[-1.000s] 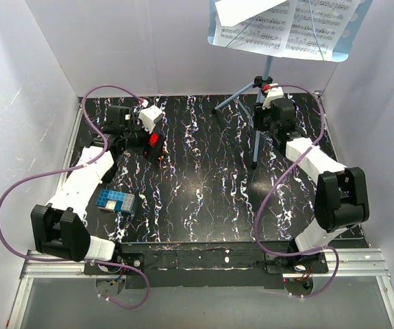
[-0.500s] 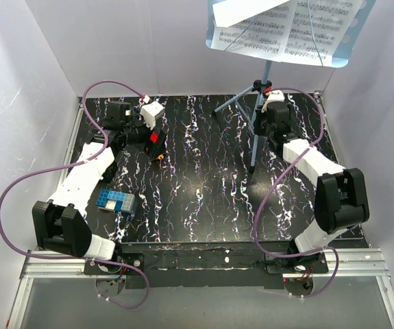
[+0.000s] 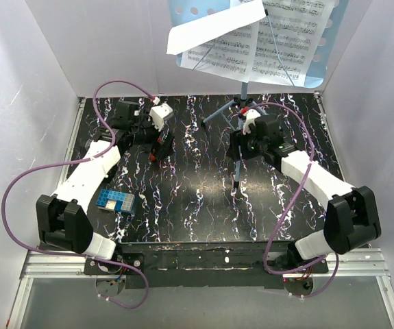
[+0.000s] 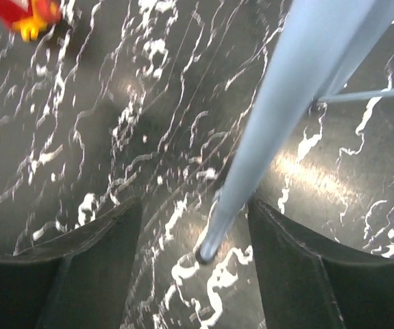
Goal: Pack up the instrument practice props
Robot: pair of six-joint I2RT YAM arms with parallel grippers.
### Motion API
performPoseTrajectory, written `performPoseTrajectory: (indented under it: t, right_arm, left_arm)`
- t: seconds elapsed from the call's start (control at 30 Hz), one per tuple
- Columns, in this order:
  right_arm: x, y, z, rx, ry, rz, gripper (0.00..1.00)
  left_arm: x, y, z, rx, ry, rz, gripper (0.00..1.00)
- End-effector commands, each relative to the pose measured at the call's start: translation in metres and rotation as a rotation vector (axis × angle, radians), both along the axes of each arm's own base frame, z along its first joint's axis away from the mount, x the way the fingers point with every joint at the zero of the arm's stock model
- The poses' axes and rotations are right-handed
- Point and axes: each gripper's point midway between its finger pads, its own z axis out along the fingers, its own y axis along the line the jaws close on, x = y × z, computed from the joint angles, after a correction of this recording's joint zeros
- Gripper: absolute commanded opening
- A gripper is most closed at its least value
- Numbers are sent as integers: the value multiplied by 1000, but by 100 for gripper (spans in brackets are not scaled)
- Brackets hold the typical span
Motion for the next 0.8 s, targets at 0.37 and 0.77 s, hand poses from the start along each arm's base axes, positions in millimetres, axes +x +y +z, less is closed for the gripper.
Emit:
performPoseTrajectory:
  t: [0.37,0.77]
  right_arm:
    - [-20,-75,22,-78,-234,392,71]
    - [103,-113,63,-241,-646,341,64]
  left_arm:
    - [-8,-28,14,-53,-14,-115,98]
    - [-22,-30,25,-39,-55,-210,98]
